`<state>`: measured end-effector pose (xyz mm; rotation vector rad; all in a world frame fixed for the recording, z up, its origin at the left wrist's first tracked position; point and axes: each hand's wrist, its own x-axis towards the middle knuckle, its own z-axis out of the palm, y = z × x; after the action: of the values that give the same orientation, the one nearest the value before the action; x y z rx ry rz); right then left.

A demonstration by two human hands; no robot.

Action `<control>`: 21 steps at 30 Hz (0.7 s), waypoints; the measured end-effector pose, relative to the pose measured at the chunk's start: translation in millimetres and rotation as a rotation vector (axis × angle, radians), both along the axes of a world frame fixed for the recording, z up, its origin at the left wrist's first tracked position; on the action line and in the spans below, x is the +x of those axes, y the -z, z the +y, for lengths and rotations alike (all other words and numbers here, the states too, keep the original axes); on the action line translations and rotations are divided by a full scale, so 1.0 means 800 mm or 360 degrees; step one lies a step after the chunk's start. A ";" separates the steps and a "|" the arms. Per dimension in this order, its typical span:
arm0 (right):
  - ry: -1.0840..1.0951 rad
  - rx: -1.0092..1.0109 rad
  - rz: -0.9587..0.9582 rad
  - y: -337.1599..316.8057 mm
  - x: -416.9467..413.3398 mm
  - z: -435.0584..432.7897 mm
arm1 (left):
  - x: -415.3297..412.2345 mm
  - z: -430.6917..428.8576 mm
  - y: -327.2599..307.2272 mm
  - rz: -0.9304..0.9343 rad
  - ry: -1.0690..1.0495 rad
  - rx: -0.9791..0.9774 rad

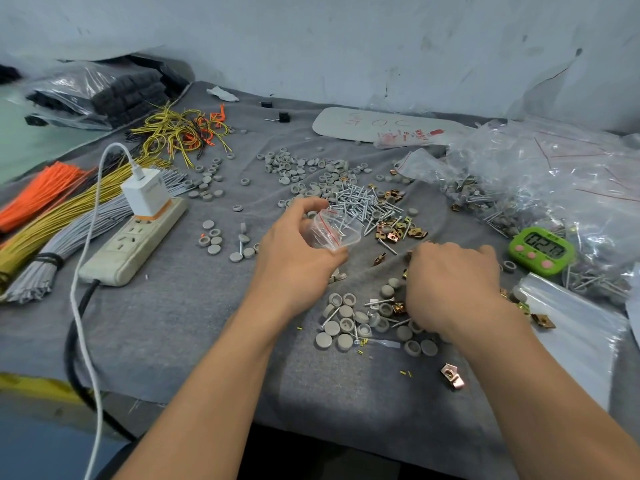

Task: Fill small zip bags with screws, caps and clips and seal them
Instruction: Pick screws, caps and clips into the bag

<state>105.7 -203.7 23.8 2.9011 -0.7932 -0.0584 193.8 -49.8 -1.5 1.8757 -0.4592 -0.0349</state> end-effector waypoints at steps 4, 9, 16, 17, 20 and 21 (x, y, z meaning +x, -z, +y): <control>-0.0009 0.0008 0.0060 -0.003 0.001 -0.004 | 0.000 0.001 0.001 -0.0016 -0.0023 -0.0001; -0.0118 0.0049 0.0115 -0.001 -0.006 -0.010 | 0.001 0.000 0.000 -0.0029 -0.0017 0.0020; -0.0218 0.0486 -0.0289 -0.003 -0.017 -0.016 | -0.005 -0.009 0.003 -0.0120 0.0003 0.0136; -0.0185 0.0589 -0.0549 -0.002 -0.017 -0.018 | -0.007 -0.010 0.003 -0.0137 0.0016 0.0161; -0.0225 0.1027 -0.1362 -0.007 -0.016 -0.015 | -0.010 -0.013 0.003 -0.0193 0.0063 0.0214; -0.0250 0.1215 -0.1530 -0.010 -0.015 -0.010 | -0.011 -0.015 0.004 -0.0223 0.0086 0.0232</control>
<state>93.7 -212.0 31.9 3.6417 -0.7263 1.4319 184.6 -61.5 -4.3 2.0163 -0.6177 0.0277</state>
